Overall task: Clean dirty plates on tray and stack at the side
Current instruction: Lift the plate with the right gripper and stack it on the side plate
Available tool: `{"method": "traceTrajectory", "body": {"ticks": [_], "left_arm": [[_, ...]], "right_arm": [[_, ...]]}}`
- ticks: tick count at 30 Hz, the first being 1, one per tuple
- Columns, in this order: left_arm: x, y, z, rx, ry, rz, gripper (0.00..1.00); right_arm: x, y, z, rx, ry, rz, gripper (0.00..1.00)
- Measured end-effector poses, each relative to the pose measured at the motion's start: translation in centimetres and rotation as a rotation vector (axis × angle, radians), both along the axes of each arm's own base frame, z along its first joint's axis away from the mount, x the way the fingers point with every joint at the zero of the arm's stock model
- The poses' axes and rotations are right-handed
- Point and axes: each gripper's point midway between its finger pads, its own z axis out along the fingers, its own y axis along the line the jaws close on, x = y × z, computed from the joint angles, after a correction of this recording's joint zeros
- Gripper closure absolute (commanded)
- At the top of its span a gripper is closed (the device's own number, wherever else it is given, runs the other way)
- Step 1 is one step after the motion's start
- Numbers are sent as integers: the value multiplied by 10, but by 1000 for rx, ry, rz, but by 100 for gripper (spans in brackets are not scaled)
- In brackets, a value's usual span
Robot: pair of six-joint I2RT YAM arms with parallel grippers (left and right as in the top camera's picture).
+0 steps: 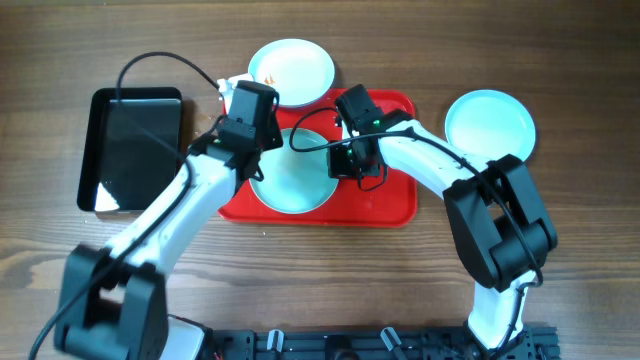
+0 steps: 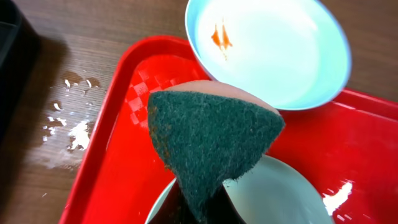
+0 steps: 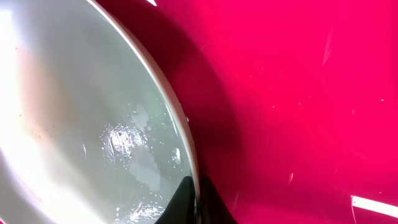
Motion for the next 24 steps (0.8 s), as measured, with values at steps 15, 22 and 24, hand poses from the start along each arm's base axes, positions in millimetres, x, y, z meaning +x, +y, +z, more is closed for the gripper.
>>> {"method": "traceTrajectory", "body": {"ticks": [15,22,24], "left_arm": [[-42,17,-22,-73,237,-9,96],[-47,1,-43,-140,304,-58,96],[-51,-3,-59,-153,357,-67,96]], "right_arm": [[24,-98,169,-442,-352,-96,96],[34,-146,200,-758,-499,-120,96],[35,-148,210,-854,-542,-63,96]]}}
